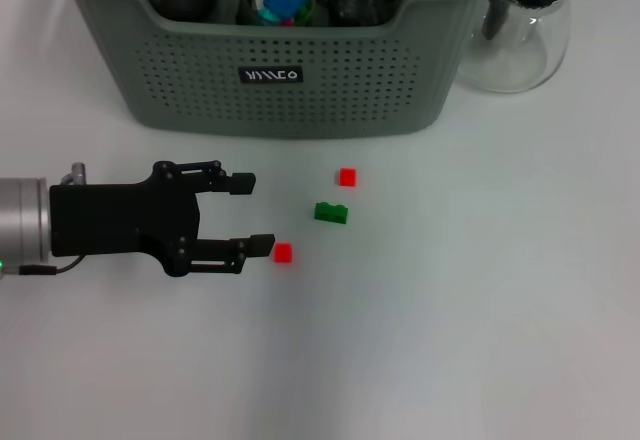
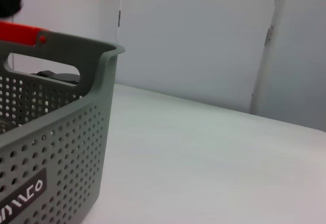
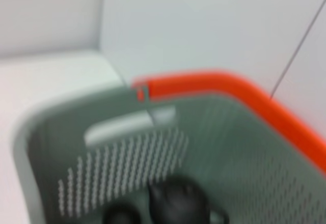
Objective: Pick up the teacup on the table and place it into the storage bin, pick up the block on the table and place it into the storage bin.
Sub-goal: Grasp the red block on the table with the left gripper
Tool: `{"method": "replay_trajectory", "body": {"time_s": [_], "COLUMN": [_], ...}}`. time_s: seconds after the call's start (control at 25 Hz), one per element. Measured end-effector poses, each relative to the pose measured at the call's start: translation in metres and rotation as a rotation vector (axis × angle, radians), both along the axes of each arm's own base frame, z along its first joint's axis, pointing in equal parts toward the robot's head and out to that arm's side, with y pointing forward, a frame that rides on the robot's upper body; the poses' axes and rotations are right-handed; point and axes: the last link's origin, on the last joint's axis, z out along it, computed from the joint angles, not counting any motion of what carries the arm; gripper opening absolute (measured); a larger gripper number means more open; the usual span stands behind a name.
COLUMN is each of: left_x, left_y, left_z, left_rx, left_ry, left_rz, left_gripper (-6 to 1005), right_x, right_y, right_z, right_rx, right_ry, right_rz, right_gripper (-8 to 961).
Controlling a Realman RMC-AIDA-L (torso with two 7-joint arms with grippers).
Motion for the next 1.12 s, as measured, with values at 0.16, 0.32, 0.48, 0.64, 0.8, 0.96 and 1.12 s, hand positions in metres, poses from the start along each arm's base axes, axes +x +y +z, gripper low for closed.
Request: {"method": "replay_trajectory", "body": {"time_s": [0.16,0.32,0.48,0.64,0.8,0.96,1.12], "left_x": [0.000,-0.001,-0.002,-0.001,0.001,0.005,0.013], "left_y": [0.000,-0.001,-0.001,0.000,0.005,0.012,0.023], "left_z": [0.000,0.001,0.001,0.001,0.005,0.008,0.009], "left_rx": [-0.002,-0.002,-0.002,-0.007,-0.018,-0.064,-0.121], "left_ry": [0.001,0.003,0.004,0.011,0.040,0.091,0.190], "left_rz": [-0.001,0.002,0.004,-0.005,-0.029,-0.062,-0.080], "left_gripper": [763,763,763,763,763,763,763], "right_x": [-0.006,0.011,0.032,0.068,0.108,0.151,0.175], "right_y": [-0.028,-0.067,-0.106,-0.135,-0.144,-0.145,-0.143], "right_z": [0.034,0.056,0.072,0.087,0.087,0.081,0.079], "right_rx": [-0.011,-0.089,-0.260,-0.443,-0.517,-0.541,-0.517], "right_ry": [0.144,0.219,0.277,0.288,0.220,0.089,-0.060], "right_rz": [0.064,0.099,0.117,0.082,-0.033,-0.211,-0.358], "right_gripper": [923,941,941,941,941,941,941]}}
